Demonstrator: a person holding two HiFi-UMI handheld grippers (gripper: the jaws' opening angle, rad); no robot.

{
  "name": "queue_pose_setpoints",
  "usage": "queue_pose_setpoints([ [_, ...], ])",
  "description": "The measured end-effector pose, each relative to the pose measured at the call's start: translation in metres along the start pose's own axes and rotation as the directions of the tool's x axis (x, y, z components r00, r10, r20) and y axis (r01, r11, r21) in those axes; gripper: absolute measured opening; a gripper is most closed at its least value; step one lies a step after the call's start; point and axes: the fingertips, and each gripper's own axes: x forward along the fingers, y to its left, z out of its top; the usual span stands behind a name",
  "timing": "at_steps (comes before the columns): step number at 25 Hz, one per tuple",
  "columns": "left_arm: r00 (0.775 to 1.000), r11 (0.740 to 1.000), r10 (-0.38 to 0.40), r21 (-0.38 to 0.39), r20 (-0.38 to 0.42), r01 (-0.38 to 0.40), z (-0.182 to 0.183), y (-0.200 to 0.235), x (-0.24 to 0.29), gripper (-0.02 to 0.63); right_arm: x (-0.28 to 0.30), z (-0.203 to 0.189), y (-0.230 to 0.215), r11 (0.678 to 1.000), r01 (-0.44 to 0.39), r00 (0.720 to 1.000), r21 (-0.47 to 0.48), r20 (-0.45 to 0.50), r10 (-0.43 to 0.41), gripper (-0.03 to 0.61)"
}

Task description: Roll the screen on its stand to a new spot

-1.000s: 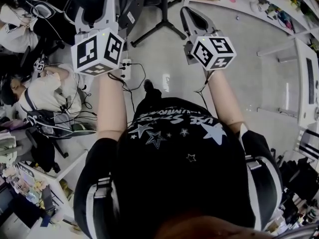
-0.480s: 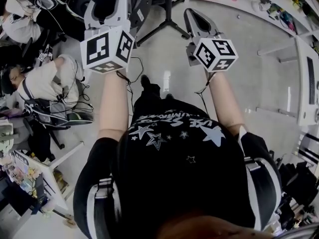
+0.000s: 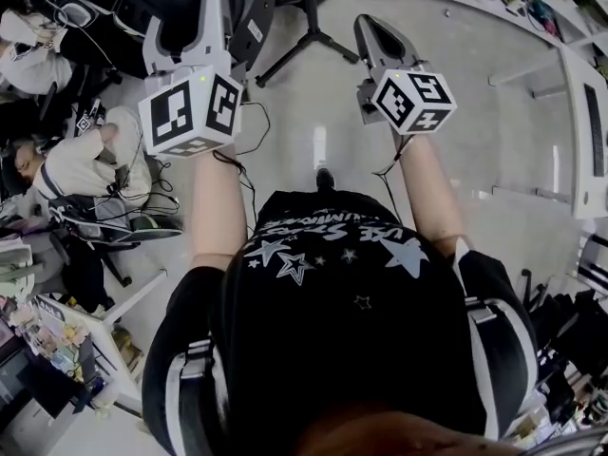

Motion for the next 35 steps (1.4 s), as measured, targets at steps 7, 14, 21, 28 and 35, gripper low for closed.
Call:
queue_pose_setpoints([
  [7,1.000,1.000,-0.027,0.003,0.014,0.027,0.009,-0.004,-0.020,0.204,-0.006,0.001,0.017,1.000,0.009,1.000,-0.002,0.010,-0.009,0.008],
  [14,0.998,0.999,-0.044,-0.023,0.035,0.045,0.022,0.010,-0.056,0.204,-0.015,-0.008,0.049,1.000,0.022,1.000,0.009,0.007,-0.022,0.008],
  [21,0.998,0.998,-0.051,-0.040,0.040,0.053,0.036,0.015,-0.096,0.202,-0.030,-0.020,0.085,1.000,0.013,1.000,0.017,0.007,-0.013,0.008],
  [28,0.998,0.997,-0.053,-0.051,0.045,0.056,0.051,0.024,-0.140,0.201,-0.050,-0.027,0.121,1.000,0.007,1.000,0.010,0.014,-0.007,0.008],
  [35,0.996,0.996,-0.067,-0.059,0.054,0.070,0.068,0.026,-0.183,0.199,-0.080,-0.032,0.160,1.000,-0.008,1.000,0.002,0.026,0.008,0.008],
])
